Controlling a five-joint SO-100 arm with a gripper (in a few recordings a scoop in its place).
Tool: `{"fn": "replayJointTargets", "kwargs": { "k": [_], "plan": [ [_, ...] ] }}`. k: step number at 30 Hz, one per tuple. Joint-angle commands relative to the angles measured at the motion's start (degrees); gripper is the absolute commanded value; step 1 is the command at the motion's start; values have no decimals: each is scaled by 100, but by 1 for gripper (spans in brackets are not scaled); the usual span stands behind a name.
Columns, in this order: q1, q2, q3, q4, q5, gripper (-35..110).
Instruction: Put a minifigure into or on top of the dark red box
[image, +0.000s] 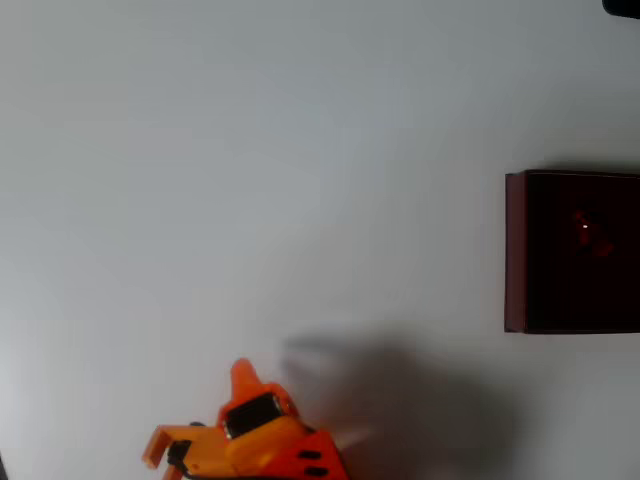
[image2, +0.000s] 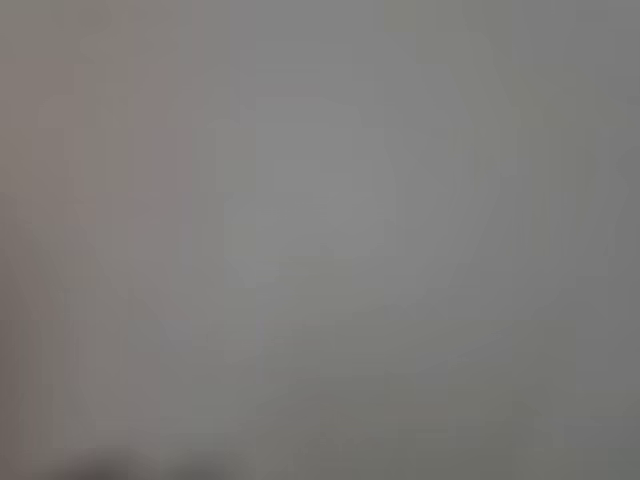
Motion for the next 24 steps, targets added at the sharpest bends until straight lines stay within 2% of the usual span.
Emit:
{"fn": "replayJointTargets", "kwargs": {
  "k": [1,5,10,15,19,24],
  "plan": [
    [-264,44,-114,97,-308,6],
    [-562,158,-88,105,-457,13],
    [-826,325,-26,105,-1099,11],
    [-800,299,-62,158,114,16],
    [-809,299,-44,141,1169,39],
    [-853,325,-26,141,923,31]
  ]
}}
